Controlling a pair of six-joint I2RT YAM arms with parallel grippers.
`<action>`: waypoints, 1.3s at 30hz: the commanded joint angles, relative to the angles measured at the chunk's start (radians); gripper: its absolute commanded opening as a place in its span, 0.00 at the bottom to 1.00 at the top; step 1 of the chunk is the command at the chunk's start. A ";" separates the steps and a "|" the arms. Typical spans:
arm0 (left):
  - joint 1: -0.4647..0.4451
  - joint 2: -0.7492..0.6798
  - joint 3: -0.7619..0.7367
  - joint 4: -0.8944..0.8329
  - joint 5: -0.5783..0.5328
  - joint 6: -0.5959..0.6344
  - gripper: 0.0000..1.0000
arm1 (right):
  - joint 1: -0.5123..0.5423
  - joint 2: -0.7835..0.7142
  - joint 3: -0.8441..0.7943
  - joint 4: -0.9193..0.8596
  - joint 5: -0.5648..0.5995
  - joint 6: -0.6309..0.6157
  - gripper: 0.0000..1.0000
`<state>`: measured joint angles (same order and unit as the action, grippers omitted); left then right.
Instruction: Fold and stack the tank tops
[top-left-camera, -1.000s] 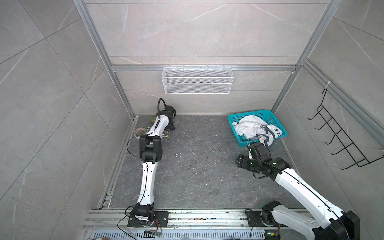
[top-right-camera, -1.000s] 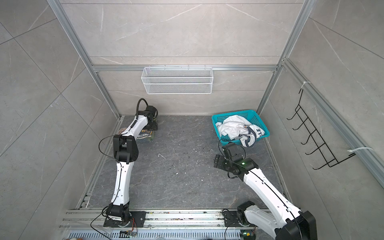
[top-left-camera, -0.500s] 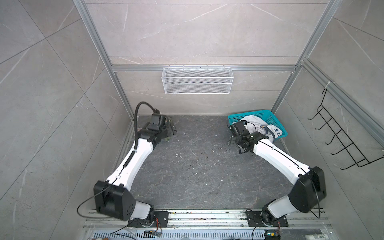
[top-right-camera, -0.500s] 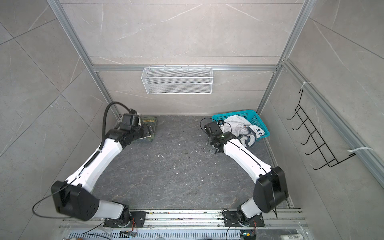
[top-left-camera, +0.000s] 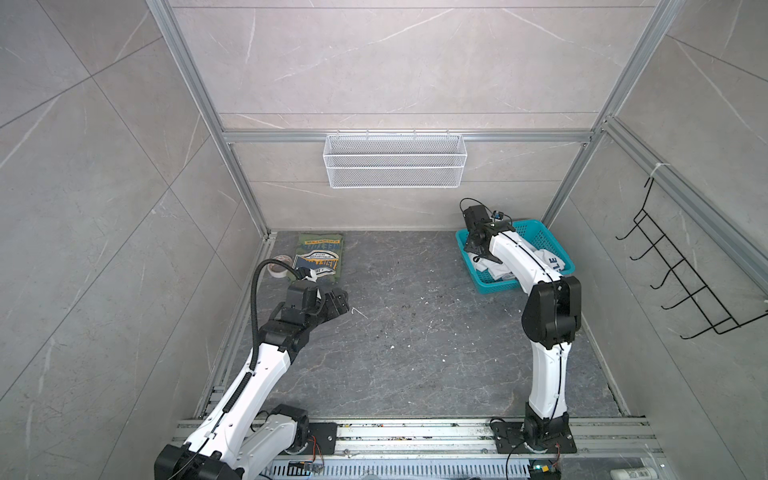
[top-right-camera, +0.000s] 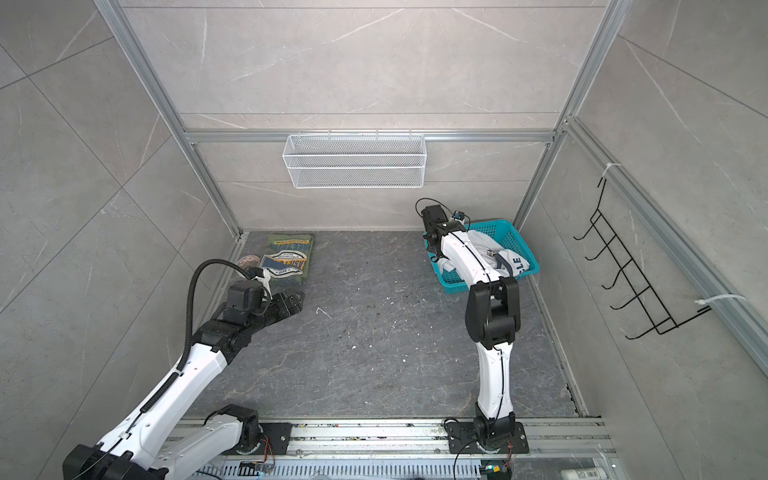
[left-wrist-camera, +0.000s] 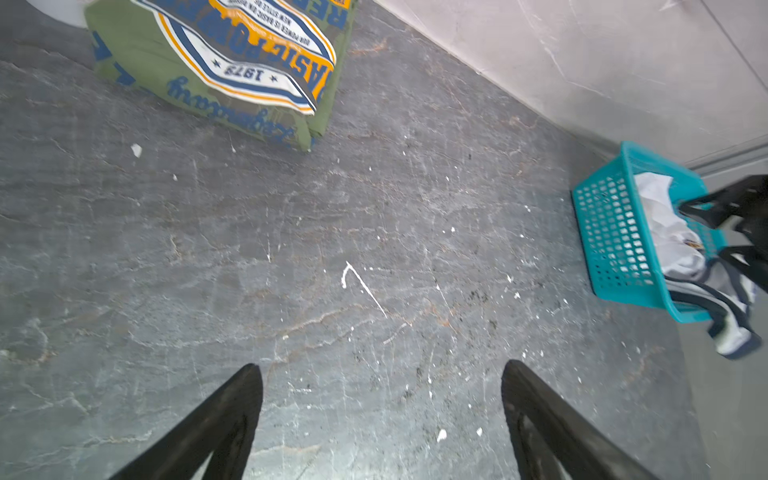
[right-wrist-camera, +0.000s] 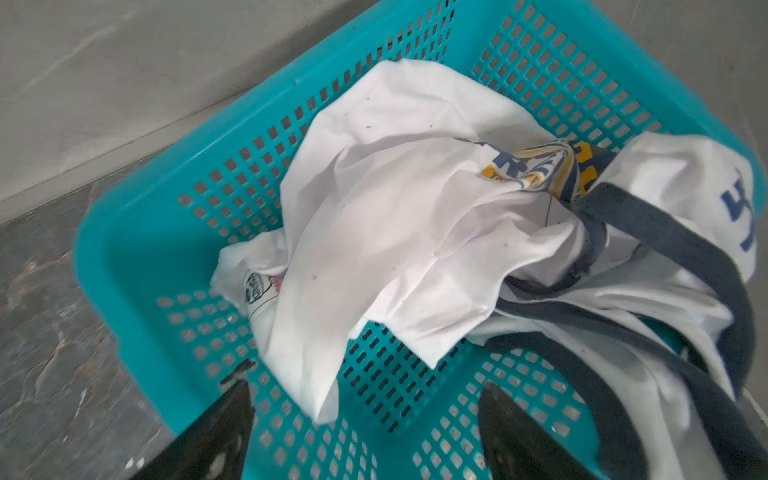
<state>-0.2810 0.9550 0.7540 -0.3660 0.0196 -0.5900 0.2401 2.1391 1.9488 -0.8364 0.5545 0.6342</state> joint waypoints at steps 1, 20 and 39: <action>0.002 -0.044 -0.034 0.043 0.045 -0.022 0.92 | 0.013 0.012 0.019 -0.016 0.041 0.051 0.85; 0.001 -0.085 -0.088 0.055 0.065 -0.019 0.91 | -0.021 0.128 -0.038 0.138 -0.052 0.216 0.77; 0.000 -0.054 -0.103 0.074 0.083 -0.016 0.91 | 0.142 -0.141 -0.316 0.370 0.180 0.107 0.01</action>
<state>-0.2810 0.8967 0.6586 -0.3286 0.0849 -0.6029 0.3370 2.0964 1.6737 -0.5320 0.6117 0.7826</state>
